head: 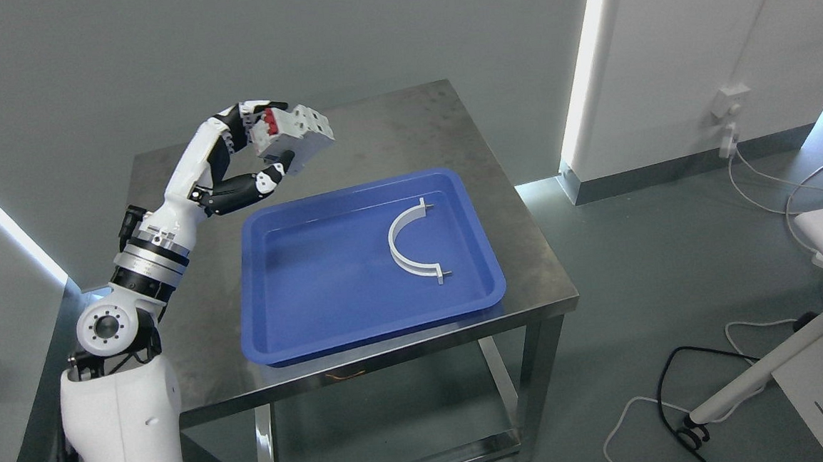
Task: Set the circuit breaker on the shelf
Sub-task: 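Lift the circuit breaker out of the tray with the left hand, then carry the breaker in the left hand while turning toward the bin shelf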
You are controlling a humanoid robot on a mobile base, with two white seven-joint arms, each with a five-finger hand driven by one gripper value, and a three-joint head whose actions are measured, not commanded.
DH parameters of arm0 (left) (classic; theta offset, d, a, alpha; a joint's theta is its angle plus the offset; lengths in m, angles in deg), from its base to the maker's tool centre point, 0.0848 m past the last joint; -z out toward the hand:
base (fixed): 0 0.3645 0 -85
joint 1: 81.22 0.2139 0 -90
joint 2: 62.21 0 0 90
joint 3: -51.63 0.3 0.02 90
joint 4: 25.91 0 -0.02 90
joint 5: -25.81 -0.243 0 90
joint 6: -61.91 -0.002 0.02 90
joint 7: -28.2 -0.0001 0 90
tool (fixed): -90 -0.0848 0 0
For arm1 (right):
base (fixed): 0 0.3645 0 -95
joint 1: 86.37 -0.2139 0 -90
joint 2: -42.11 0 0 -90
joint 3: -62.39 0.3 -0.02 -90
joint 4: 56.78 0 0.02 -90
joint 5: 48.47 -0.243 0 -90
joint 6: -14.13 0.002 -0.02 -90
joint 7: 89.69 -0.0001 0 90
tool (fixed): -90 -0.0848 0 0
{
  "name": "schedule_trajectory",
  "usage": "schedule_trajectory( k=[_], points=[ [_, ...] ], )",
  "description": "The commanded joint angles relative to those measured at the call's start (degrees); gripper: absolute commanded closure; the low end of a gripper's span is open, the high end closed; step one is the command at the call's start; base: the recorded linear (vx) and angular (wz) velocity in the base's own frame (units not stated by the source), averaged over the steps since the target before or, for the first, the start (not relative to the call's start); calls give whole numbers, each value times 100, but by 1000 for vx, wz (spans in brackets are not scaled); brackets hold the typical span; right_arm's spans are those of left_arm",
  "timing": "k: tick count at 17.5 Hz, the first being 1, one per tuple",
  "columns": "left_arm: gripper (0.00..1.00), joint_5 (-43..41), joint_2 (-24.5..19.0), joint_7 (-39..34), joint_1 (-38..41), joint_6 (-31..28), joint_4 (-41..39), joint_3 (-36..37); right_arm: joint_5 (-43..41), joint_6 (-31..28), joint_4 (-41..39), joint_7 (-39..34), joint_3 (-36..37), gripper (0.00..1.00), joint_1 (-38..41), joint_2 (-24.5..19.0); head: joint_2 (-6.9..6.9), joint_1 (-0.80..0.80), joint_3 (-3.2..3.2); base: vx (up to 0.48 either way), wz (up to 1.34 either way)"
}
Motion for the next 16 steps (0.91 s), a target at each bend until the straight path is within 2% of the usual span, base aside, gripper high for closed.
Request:
schedule_trajectory(
  k=[1, 4, 7, 9, 13, 16],
  points=[
    [92, 630, 301, -699, 1336, 321, -980, -501, -4, 287, 1, -4, 0, 0, 88, 100, 0, 0, 0, 9, -15],
    [92, 647, 301, -646, 1996, 375, -1623, -598, -4, 287, 1, -4, 0, 0, 88, 100, 0, 0, 0, 10, -29],
    [93, 735, 301, 133, 2524, 787, -1783, -729, -4, 287, -8, -4, 0, 0, 88, 100, 0, 0, 0, 15, -20],
    [94, 770, 301, 364, 2578, 859, -1827, -1089, 5, 287, 1, -4, 0, 0, 88, 100, 0, 0, 0, 11, 11],
    [96, 1025, 301, 382, 2578, 859, -1836, -1573, -4, 287, 1, -4, 0, 0, 88, 100, 0, 0, 0, -65, -23],
    [96, 1034, 301, 426, 2648, 885, -1836, -1662, 5, 287, 1, -4, 0, 0, 88, 100, 0, 0, 0, -193, -45]
  ],
)
